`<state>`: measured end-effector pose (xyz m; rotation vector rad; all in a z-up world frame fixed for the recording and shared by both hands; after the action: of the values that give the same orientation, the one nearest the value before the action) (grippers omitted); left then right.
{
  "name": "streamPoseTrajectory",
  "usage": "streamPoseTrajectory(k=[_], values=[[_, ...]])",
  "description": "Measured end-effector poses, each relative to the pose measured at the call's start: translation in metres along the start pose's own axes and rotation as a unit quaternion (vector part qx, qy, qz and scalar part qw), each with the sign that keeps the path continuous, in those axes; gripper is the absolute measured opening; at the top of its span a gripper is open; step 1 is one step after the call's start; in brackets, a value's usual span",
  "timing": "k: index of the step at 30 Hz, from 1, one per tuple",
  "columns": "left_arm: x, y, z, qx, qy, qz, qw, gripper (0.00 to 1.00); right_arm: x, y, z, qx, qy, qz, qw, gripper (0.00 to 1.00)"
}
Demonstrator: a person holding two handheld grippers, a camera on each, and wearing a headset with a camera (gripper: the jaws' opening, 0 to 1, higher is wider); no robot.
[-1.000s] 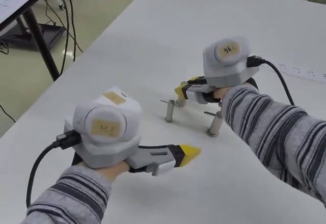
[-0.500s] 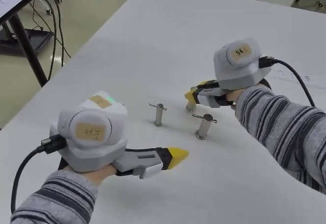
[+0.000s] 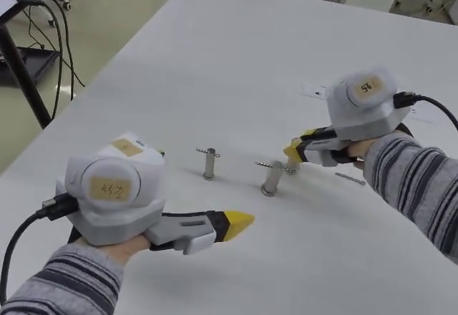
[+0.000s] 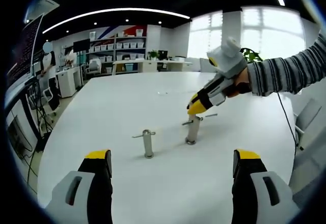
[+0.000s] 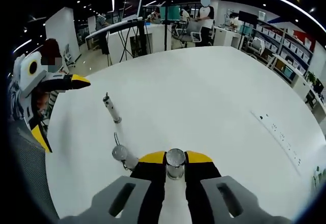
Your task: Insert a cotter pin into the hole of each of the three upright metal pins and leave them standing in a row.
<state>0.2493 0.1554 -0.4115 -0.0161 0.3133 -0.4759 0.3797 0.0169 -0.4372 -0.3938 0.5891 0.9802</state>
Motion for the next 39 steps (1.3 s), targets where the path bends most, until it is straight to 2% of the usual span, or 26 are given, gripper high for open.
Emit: streamPoseTrajectory(k=[12, 22, 25, 28, 35, 39], values=[[0.002, -0.009, 0.0, 0.011, 0.005, -0.023, 0.9996, 0.99, -0.045, 0.006, -0.033, 0.023, 0.014, -0.002, 0.9996, 0.08], [0.002, -0.013, 0.001, 0.016, 0.005, -0.031, 0.9994, 0.98, -0.072, 0.037, -0.048, 0.018, 0.015, 0.023, 0.9995, 0.08], [0.002, -0.015, 0.001, 0.015, 0.006, -0.035, 0.9992, 0.98, -0.076, 0.047, -0.05, 0.01, 0.012, 0.038, 0.9991, 0.08], [0.002, -0.018, 0.001, 0.019, 0.009, -0.039, 0.999, 0.98, -0.078, 0.057, -0.052, -0.017, 0.011, 0.054, 0.9983, 0.08], [0.001, -0.017, 0.002, 0.022, 0.007, -0.04, 0.9989, 0.97, -0.076, 0.083, -0.047, -0.032, -0.021, 0.092, 0.995, 0.08], [0.0, -0.018, 0.002, 0.023, 0.006, -0.042, 0.9989, 0.97, -0.072, 0.094, -0.045, -0.044, -0.029, 0.111, 0.9924, 0.08]])
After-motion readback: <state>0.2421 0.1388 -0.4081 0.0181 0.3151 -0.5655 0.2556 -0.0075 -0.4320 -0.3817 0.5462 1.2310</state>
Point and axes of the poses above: the centre of the closed fingertips' face, and the gripper's own axes: x roughly forward along the fingers, y roughly to its left, z roughly out of its top, the point moved 2 cm from there along -x, roughly backward along the fingers, and after that the axes turned 8 degrees about -y, right-handed, at the moved point
